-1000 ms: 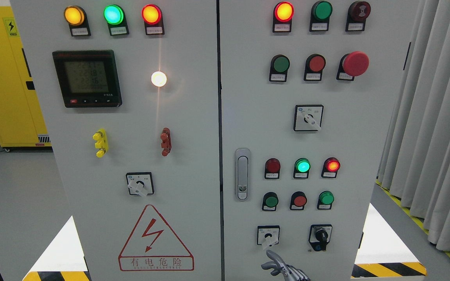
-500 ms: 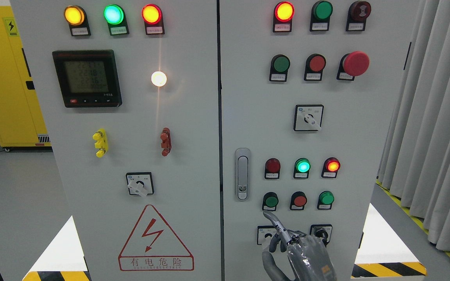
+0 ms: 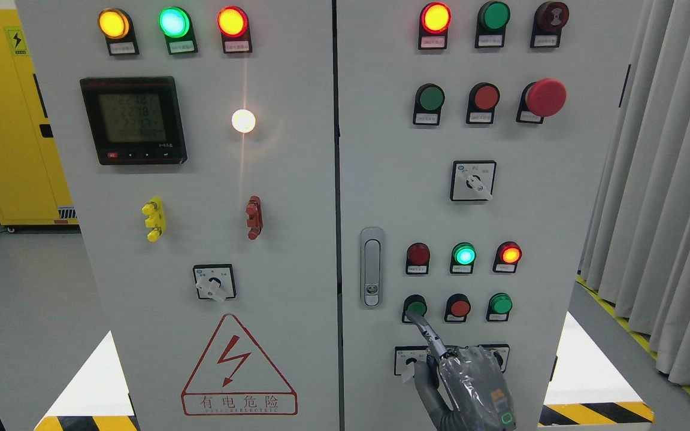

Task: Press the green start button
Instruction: 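Press the green push button with the right hand's fingertip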

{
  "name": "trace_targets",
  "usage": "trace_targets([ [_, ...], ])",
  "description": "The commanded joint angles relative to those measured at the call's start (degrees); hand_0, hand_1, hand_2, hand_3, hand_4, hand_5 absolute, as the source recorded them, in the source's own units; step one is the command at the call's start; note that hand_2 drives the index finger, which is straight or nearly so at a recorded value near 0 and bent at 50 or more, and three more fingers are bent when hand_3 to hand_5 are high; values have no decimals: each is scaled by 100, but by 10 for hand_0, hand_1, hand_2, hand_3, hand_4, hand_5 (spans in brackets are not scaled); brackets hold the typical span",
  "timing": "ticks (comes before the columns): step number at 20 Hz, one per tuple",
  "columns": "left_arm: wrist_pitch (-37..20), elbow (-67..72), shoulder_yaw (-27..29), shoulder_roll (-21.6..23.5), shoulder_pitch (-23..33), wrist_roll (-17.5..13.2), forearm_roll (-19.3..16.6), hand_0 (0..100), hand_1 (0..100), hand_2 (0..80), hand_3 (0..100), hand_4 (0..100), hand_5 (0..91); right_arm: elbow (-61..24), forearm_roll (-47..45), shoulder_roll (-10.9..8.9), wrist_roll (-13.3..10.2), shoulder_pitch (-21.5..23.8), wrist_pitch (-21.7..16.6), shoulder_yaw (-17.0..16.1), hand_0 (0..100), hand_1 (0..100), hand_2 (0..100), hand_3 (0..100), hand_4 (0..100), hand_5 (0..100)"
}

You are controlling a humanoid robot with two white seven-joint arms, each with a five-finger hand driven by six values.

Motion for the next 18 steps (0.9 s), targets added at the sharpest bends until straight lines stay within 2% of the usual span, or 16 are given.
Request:
trace_targets([
  [1, 2, 3, 0, 0, -1, 2, 0, 120, 556, 0, 0, 0, 0, 376, -32, 12, 3, -60, 4, -87, 988, 980, 0, 927, 970, 1000],
  [12, 2, 3, 0, 0, 8, 2, 0, 120, 556, 0, 0, 0, 0, 428, -285, 39, 99, -174, 13, -87, 1000, 994, 0, 925, 971, 1000],
  [15, 2, 3, 0, 0, -1, 2, 0, 120, 556, 0, 0, 0, 0, 446, -568, 39, 274, -183, 126, -87, 1000, 995, 0, 925, 972, 1000],
  [18, 2, -5, 0, 0, -1, 2, 0, 120, 556, 0, 0, 0, 0, 446, -568, 39, 275, -183, 127, -87, 1000, 995, 0, 924, 973, 1000],
])
